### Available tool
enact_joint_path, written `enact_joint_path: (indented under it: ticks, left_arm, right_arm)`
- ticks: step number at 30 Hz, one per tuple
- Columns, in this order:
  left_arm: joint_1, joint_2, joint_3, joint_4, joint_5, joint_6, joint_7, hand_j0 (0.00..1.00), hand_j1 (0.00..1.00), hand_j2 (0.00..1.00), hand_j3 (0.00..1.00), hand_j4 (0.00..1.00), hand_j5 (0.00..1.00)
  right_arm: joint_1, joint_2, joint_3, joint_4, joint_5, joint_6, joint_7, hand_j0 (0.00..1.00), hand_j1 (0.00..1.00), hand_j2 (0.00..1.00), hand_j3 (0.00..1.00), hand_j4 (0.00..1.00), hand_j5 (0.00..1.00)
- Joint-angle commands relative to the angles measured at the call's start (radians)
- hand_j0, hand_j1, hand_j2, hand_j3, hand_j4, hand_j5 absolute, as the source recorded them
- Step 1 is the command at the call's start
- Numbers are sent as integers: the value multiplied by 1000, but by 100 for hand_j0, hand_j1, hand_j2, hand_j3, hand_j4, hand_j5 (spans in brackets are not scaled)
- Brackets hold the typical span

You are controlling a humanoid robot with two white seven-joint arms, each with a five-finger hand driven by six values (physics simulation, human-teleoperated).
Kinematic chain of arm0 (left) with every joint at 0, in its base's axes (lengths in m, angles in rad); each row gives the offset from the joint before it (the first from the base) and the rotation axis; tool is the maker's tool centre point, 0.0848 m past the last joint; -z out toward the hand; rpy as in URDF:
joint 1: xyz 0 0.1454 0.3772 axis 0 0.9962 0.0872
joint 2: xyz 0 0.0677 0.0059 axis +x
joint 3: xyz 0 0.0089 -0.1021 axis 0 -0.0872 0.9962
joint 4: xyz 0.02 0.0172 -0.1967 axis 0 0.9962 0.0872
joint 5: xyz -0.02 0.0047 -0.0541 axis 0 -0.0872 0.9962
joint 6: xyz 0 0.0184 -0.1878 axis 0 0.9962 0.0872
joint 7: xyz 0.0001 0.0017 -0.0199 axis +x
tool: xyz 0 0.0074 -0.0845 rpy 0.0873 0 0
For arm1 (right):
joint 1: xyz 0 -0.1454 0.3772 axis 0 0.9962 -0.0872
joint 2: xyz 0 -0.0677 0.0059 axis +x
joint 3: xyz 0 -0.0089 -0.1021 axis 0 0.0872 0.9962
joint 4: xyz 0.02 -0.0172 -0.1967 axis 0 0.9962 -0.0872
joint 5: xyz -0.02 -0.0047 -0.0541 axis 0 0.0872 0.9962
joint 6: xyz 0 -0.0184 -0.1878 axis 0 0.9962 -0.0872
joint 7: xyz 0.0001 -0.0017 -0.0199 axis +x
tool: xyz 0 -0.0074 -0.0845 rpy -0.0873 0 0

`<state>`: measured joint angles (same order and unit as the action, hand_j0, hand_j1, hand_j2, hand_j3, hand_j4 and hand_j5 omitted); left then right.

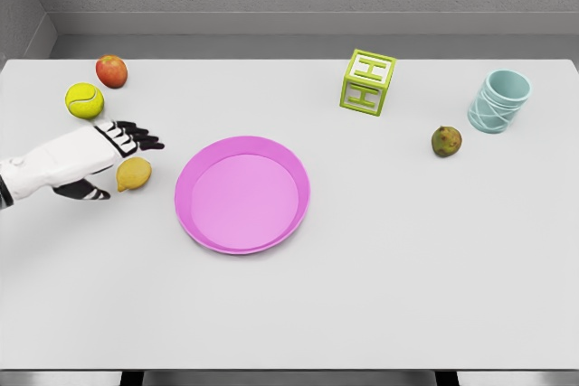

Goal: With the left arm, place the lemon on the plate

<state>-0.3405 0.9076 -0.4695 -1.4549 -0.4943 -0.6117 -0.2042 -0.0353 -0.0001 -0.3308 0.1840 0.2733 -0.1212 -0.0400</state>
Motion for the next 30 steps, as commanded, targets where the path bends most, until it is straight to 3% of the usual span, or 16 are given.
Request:
enact_joint_path:
  ticks: [1,4,11,20,24,25,30]
  left_arm:
    - [-2,-26,0,31,5,1,-20,100,100,100,100,100,100]
    - [-25,-52,-12,84,0,1,-37,100,100,100,100,100,100]
    - [-69,-52,-77,85,5,1,-37,100,100,100,100,100,100]
    - [-75,-47,-92,84,0,1,-40,100,100,100,100,100,100]
    - [-75,-44,-92,84,-21,1,-43,84,84,84,84,84,84]
    - [-75,-42,-92,84,-20,1,-73,75,75,75,75,75,75]
    - [-77,-41,-94,87,-20,1,-75,74,74,74,74,74,74]
  right_arm:
    - [0,0,-1,0,0,0,0,100,100,100,100,100,100]
    - [0,0,-1,0,0,0,0,100,100,100,100,100,100]
    - [0,0,-1,0,0,0,0,100,100,100,100,100,100]
    - [0,0,-1,0,0,0,0,100,100,100,100,100,100]
    - [0,0,1,0,0,0,0,100,100,100,100,100,100]
    - [0,0,1,0,0,0,0,100,100,100,100,100,100]
    - [0,0,1,0,0,0,0,100,100,100,100,100,100]
